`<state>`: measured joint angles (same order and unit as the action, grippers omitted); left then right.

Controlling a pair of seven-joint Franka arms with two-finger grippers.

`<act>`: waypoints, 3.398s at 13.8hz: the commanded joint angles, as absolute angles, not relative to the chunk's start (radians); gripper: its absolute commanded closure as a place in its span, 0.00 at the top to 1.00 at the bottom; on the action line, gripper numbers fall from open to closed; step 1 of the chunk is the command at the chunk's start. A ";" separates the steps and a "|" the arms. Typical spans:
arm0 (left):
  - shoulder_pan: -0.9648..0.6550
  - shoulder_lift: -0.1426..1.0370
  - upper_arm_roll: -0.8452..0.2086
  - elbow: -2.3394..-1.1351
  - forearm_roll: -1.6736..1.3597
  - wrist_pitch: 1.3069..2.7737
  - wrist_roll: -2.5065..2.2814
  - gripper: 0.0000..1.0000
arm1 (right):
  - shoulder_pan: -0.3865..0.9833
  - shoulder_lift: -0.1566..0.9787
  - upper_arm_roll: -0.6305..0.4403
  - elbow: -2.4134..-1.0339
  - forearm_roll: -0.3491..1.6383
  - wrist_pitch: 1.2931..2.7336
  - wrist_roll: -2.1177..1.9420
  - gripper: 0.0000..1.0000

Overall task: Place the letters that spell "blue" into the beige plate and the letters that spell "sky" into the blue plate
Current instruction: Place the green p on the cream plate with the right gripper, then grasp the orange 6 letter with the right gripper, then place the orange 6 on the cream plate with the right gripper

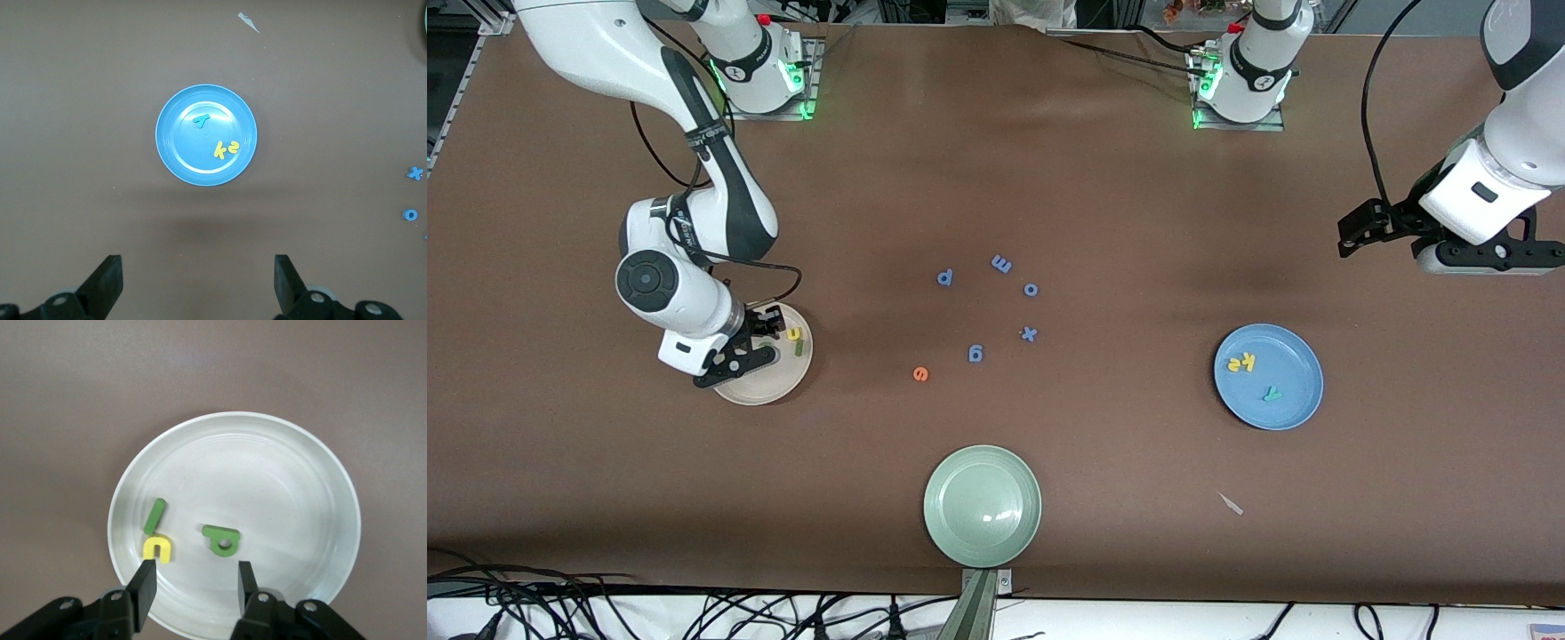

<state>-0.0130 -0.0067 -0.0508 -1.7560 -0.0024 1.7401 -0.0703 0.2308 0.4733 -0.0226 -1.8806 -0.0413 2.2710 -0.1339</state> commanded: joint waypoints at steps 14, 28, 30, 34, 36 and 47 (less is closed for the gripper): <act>-0.014 -0.008 -0.051 -1.743 0.012 1.723 -0.074 1.00 | 0.485 0.816 0.040 -1.430 0.075 2.335 0.561 0.60; -0.014 -0.008 -0.048 -1.743 0.012 1.723 -0.071 1.00 | 0.517 0.868 0.034 -1.462 -0.044 2.419 0.634 0.59; -0.014 -0.008 -0.049 -1.743 0.012 1.723 -0.071 1.00 | 0.517 0.867 0.034 -1.462 -0.043 2.419 0.634 0.56; -0.012 -0.006 -0.048 -1.743 0.012 1.723 -0.071 1.00 | 0.515 0.867 0.034 -1.462 -0.043 2.419 0.627 0.40; -0.014 -0.008 -0.048 -1.743 0.012 1.723 -0.072 1.00 | 0.511 0.865 0.034 -1.465 -0.046 2.416 0.621 0.29; -0.014 -0.008 -0.048 -1.743 0.012 1.723 -0.072 1.00 | 0.284 0.505 0.029 -1.760 -0.048 2.207 0.028 0.23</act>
